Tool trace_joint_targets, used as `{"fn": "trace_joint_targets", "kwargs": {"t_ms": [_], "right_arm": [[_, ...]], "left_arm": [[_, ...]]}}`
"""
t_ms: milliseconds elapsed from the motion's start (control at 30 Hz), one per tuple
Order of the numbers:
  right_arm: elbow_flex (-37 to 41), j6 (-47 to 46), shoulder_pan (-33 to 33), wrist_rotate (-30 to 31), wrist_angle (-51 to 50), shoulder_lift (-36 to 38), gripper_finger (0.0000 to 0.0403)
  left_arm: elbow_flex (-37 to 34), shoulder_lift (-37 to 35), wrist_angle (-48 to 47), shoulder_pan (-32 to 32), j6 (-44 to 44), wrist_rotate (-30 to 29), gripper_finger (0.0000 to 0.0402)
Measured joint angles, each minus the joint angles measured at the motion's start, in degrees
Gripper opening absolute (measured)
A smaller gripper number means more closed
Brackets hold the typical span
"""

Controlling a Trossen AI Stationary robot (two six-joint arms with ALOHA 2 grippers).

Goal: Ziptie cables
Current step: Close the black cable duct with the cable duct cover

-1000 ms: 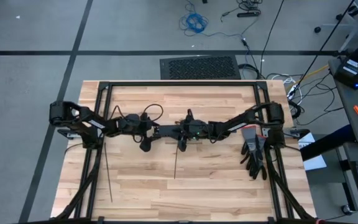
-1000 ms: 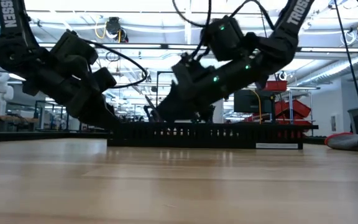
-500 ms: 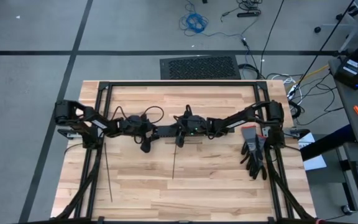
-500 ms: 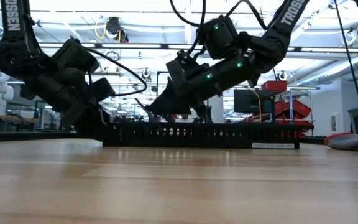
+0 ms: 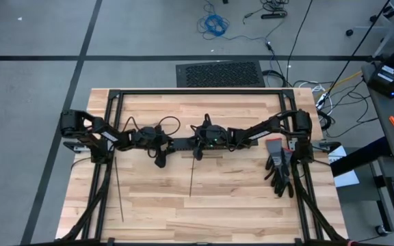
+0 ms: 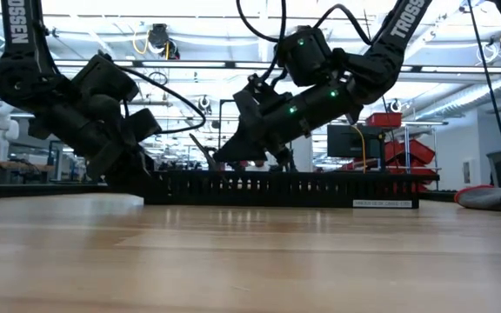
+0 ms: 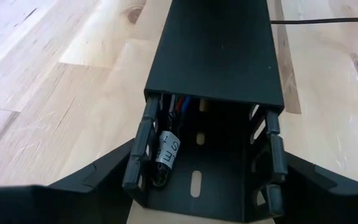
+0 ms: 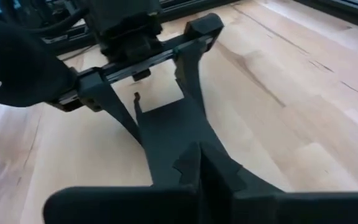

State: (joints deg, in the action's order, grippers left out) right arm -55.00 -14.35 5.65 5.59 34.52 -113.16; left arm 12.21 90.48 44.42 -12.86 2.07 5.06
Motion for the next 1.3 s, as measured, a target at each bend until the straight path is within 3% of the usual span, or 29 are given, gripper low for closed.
{"fn": "trace_joint_targets", "kwargs": {"t_ms": [267, 600, 1300], "right_arm": [[-6.1, 1.8, -0.1, -0.8, -7.5, -2.0, 0.0], [-16.7, 2.8, 0.0, -5.5, -13.5, -9.5, 0.0], [-16.8, 3.1, 0.1, -9.6, -12.6, -9.6, 0.0]], "left_arm": [[0.0, 0.0, 0.4, 0.0, -0.1, 0.0, 0.025], [-0.2, 0.0, 0.7, 0.3, 0.0, -0.1, 0.0244], [0.0, 0.0, 0.5, 0.4, 1.4, 0.5, 0.0244]]}}
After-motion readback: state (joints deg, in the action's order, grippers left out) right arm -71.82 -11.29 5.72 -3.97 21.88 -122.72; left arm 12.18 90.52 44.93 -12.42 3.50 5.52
